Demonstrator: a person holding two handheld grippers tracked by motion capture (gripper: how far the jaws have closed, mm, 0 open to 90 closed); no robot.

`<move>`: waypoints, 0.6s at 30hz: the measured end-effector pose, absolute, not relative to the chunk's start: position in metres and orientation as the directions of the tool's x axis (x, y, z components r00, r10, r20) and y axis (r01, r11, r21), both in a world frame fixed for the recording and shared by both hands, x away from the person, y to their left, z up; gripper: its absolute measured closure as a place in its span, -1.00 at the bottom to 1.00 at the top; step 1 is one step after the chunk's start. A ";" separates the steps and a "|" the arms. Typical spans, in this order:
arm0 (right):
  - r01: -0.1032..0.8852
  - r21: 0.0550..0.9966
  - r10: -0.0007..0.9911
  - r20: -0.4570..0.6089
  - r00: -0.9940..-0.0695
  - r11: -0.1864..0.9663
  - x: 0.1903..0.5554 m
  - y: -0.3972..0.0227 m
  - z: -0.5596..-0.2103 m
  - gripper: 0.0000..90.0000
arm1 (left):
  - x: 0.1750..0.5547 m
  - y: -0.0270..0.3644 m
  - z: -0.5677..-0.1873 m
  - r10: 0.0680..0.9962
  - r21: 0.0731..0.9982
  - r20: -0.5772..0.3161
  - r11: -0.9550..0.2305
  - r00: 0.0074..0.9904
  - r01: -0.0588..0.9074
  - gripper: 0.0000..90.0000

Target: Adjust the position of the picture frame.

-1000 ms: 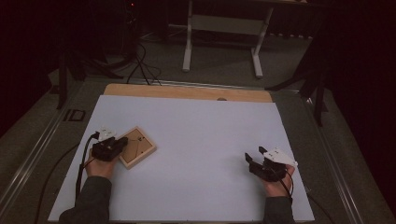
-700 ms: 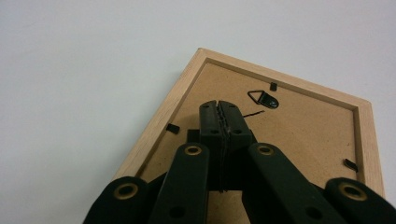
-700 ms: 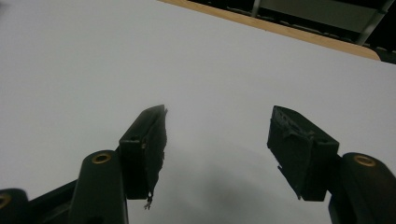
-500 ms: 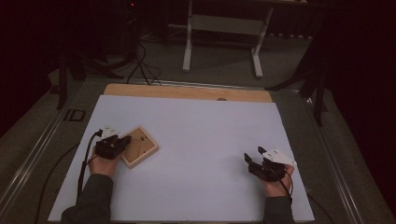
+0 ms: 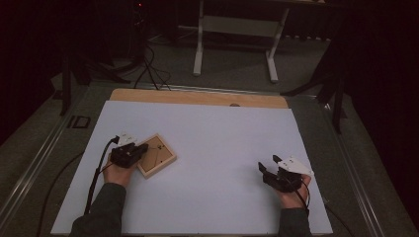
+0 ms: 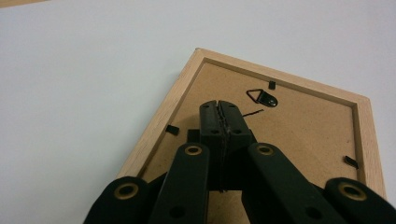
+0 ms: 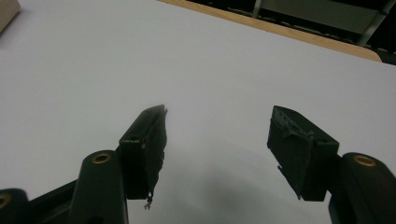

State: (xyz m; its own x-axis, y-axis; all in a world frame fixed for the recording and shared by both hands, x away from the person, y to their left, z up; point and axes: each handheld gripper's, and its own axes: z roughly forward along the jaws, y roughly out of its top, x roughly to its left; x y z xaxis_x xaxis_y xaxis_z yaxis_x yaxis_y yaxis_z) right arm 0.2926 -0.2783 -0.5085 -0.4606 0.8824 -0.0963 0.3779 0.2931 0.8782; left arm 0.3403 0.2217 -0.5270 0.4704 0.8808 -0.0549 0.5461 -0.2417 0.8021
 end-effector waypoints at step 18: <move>0.372 0.880 0.880 -0.098 -0.464 0.295 0.292 -0.278 -0.508 -0.18 | 0.343 0.189 -0.528 0.854 0.809 -0.064 -0.260 0.517 0.528 0.99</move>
State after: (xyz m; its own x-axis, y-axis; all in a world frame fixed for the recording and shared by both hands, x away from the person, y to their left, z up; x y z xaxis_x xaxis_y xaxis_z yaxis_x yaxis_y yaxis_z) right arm 0.2921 -0.2780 -0.5080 -0.4638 0.8805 -0.0985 0.3725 0.2946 0.8800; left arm 0.3427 0.1892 -0.5278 0.5169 0.8536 -0.0637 0.5282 -0.2595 0.8085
